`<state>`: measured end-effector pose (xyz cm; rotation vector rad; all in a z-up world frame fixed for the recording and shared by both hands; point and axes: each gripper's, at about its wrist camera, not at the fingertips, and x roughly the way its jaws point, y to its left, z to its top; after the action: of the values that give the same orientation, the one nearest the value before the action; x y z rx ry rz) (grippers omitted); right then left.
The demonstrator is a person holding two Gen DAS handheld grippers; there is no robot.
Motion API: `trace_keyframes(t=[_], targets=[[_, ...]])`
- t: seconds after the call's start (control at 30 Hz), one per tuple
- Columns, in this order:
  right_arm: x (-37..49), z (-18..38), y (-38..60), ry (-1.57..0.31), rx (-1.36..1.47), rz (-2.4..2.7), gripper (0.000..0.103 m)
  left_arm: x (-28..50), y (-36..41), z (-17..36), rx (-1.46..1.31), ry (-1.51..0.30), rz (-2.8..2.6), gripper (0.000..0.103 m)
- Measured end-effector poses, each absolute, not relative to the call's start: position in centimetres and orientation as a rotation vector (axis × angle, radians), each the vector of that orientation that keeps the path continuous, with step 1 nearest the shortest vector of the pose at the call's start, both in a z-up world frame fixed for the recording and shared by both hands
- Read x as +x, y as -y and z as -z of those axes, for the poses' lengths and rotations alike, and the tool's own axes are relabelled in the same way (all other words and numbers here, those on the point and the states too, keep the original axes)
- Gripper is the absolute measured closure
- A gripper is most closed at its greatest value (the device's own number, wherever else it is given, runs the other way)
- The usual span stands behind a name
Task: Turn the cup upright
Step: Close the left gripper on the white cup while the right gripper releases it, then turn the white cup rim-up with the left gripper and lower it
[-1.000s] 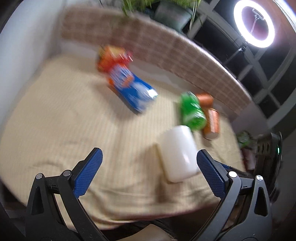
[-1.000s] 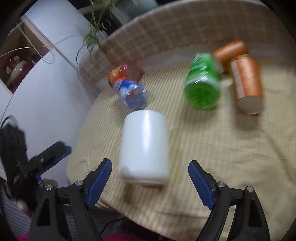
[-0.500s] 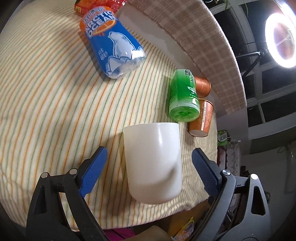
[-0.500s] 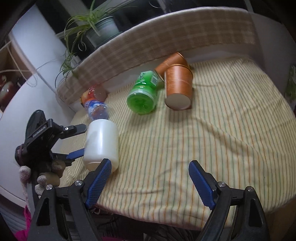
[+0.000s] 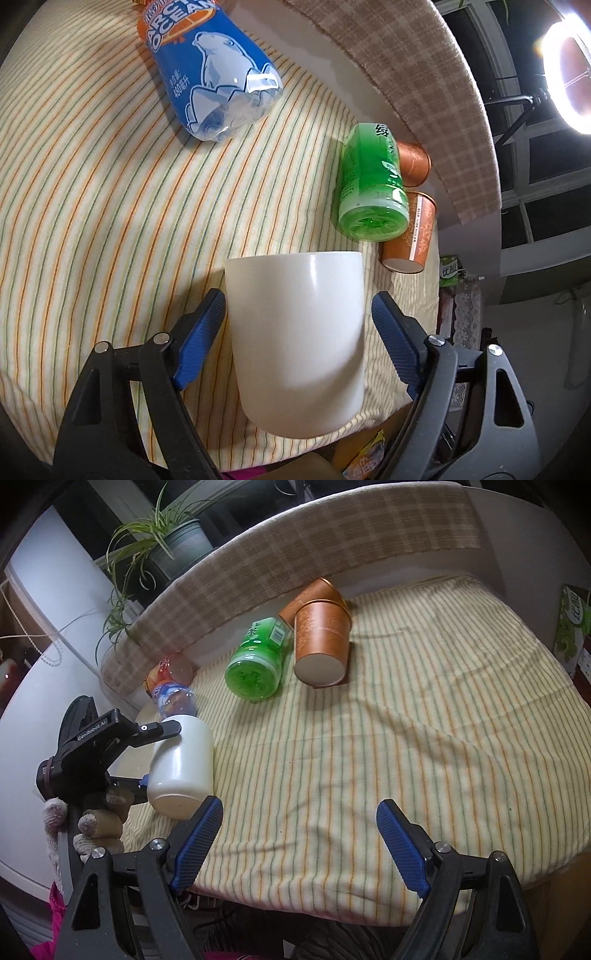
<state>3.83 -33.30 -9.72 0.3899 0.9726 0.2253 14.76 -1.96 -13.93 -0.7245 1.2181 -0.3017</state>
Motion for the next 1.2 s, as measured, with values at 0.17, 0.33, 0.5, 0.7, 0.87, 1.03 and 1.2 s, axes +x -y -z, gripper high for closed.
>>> trace_keyframes(t=[0.17, 0.33, 0.5, 0.7, 0.87, 1.03, 1.2], targets=[[3.7, 9.9, 34.0, -0.97, 0.406, -0.187, 0.016, 15.0, 2.1, 14.4, -0.722, -1.229, 0.307, 0.026], [3.7, 10.0, 34.4, -0.965, 0.414, -0.166, 0.016, 14.7, 2.5, 13.8, -0.676, -1.196, 0.289, 0.026], [3.6, 10.5, 34.4, -0.966, 0.411, -0.141, 0.016, 13.5, 3.6, 11.6, -0.557, -1.114, 0.281, 0.026], [3.6, 10.7, 34.3, -0.969, 0.434, -0.136, 0.016, 12.4, 4.7, 9.4, -0.44, -1.009, 0.273, 0.027], [3.6, 10.6, 33.8, -0.961, 0.428, -0.14, 0.016, 12.2, 5.5, 8.5, -0.346, -0.956, 0.262, 0.027], [3.5, 10.6, 33.5, -0.961, 0.421, -0.141, 0.016, 12.1, 6.4, 8.0, -0.243, -0.898, 0.222, 0.027], [3.5, 10.8, 33.6, -0.968, 0.427, -0.139, 0.016, 12.0, 7.2, 8.0, -0.159, -0.874, 0.217, 0.027]])
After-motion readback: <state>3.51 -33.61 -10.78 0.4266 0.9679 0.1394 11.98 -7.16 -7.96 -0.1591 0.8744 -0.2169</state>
